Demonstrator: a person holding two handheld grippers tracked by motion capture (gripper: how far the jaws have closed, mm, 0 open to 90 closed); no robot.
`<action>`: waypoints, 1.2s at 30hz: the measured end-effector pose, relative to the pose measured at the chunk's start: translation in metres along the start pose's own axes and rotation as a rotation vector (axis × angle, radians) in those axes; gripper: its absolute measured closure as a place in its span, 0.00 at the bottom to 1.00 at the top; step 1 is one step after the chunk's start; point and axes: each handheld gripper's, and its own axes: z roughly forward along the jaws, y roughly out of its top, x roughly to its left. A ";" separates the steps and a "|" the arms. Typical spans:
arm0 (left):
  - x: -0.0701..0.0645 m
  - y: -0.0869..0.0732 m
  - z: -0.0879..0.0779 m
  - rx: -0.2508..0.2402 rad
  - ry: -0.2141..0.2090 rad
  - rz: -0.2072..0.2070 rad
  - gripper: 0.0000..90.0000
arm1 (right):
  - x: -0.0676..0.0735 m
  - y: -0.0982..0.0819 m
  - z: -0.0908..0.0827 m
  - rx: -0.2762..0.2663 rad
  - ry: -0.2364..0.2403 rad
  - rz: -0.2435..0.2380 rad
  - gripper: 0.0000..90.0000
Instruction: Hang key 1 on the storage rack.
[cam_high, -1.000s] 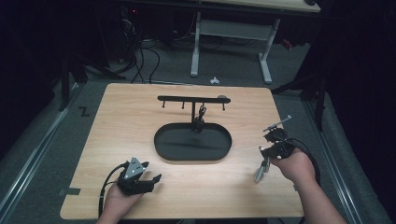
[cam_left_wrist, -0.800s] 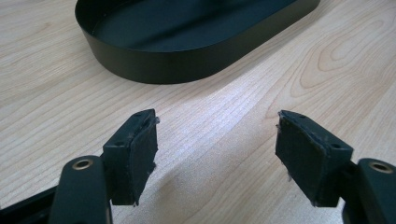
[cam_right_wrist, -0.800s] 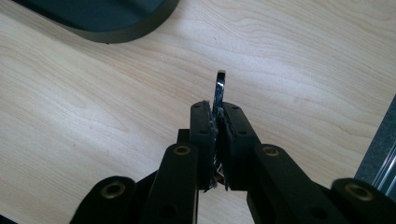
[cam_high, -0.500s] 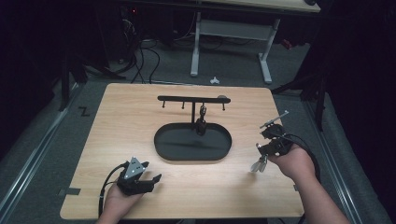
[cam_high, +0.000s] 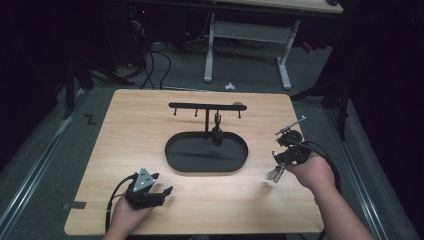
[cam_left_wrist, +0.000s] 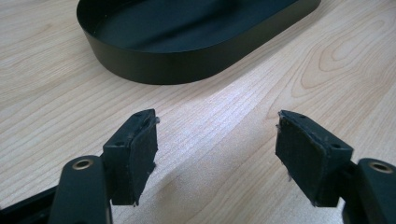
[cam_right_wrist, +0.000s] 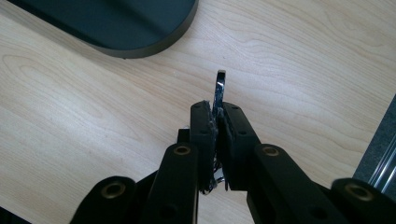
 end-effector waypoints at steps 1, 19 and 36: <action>0.000 0.000 0.000 0.001 0.000 0.000 0.33 | 0.001 0.001 -0.001 -0.004 0.004 0.002 0.94; 0.000 0.000 -0.001 -0.005 0.002 0.001 0.33 | 0.012 0.025 -0.011 -0.035 0.011 -0.028 0.94; 0.001 0.000 -0.003 -0.008 0.005 -0.003 0.33 | 0.030 0.058 -0.026 -0.079 0.020 -0.068 0.94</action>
